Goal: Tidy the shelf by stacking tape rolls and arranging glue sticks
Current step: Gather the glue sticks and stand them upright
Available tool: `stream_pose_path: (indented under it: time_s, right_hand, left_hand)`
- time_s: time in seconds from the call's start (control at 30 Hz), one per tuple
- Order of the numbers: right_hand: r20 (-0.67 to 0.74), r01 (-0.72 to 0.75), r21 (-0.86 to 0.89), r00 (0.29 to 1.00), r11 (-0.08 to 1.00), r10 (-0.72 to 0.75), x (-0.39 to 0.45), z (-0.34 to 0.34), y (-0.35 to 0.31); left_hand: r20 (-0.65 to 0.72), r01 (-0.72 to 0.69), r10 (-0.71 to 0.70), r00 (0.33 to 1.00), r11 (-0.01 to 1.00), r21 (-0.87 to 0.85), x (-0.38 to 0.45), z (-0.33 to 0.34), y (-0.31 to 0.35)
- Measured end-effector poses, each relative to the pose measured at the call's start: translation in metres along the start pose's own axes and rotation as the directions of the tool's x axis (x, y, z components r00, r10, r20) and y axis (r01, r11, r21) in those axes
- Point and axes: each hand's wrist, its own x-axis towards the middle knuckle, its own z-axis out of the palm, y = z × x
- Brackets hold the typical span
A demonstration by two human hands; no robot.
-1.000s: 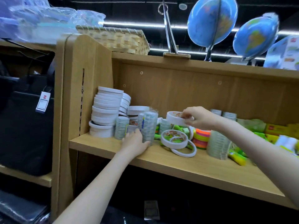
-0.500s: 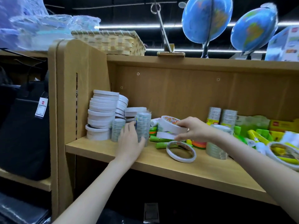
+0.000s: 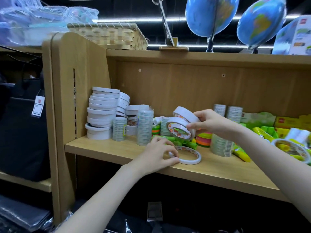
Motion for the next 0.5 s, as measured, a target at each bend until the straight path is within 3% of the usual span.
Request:
stream_pose_path:
  time_s: [0.17, 0.4, 0.5]
  right_hand:
    - [0.018, -0.011, 0.055, 1.000, 0.998, 0.010, -0.014, -0.014, -0.004]
    - [-0.004, -0.036, 0.348, 0.999, 0.937, 0.040, -0.020, -0.029, -0.011]
    - [-0.081, 0.038, 0.243, 0.997, 0.969, -0.018, -0.019, -0.029, -0.018]
  left_hand:
    - [0.069, 0.064, -0.061, 0.996, 0.997, -0.035, -0.001, -0.008, -0.008]
    - [0.059, 0.126, -0.128, 0.990, 0.991, 0.039, 0.001, -0.010, -0.005]
    - [0.032, 0.141, -0.142, 0.989, 0.989, 0.043, 0.000, -0.009, -0.007]
